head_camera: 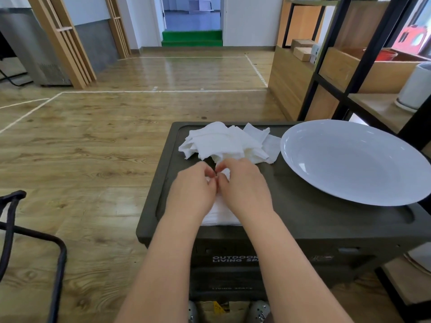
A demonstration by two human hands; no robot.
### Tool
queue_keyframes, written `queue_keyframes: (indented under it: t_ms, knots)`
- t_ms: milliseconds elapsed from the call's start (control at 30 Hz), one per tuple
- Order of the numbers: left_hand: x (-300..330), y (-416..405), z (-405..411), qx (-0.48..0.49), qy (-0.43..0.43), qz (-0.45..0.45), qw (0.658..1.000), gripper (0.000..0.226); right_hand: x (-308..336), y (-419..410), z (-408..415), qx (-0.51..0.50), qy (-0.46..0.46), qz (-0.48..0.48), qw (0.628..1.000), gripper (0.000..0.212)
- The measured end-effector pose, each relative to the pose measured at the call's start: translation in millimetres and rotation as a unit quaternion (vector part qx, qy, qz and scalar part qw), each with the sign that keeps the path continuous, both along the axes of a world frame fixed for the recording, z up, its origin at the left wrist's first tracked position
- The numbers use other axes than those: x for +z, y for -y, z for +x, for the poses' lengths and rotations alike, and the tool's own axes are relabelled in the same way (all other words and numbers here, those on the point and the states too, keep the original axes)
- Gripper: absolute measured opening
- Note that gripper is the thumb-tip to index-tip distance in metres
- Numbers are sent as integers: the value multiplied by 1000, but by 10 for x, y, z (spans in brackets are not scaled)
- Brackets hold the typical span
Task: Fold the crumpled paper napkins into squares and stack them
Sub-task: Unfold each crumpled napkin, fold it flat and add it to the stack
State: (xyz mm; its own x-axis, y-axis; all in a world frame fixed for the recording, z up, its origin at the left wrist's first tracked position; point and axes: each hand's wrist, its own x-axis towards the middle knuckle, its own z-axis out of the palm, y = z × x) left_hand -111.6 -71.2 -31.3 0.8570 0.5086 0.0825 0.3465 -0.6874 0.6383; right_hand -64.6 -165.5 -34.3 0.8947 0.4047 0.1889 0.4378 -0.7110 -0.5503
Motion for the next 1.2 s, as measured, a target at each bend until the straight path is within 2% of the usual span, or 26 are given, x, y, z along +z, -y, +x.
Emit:
queue_keyframes:
  t_ms: [200,333,767,933,1067,1200]
  knots:
    - [-17,-104,-31,-23,-67,-59,996,13,-170,94,14,-43,-20,18,999,24]
    - [35,-174,-64,-17,-96,-55,994,16,-214,162,59,-65,-40,33,997,22]
    - [104,-216,-27,-38,-176,-73,981,23,-147,151,97,-43,-78,-4,996,28]
    - [115,-240,-45,-31,-150,-97,983,20,-101,197,121,-30,-76,37,996,26]
    - [118,-262,-89,-1,-82,-164,983,12,42,173,267,-62,22,104,992,31]
    - [136,-255,-85,16,-46,-193,980,12,40,-31,434,-46,98,45,993,40]
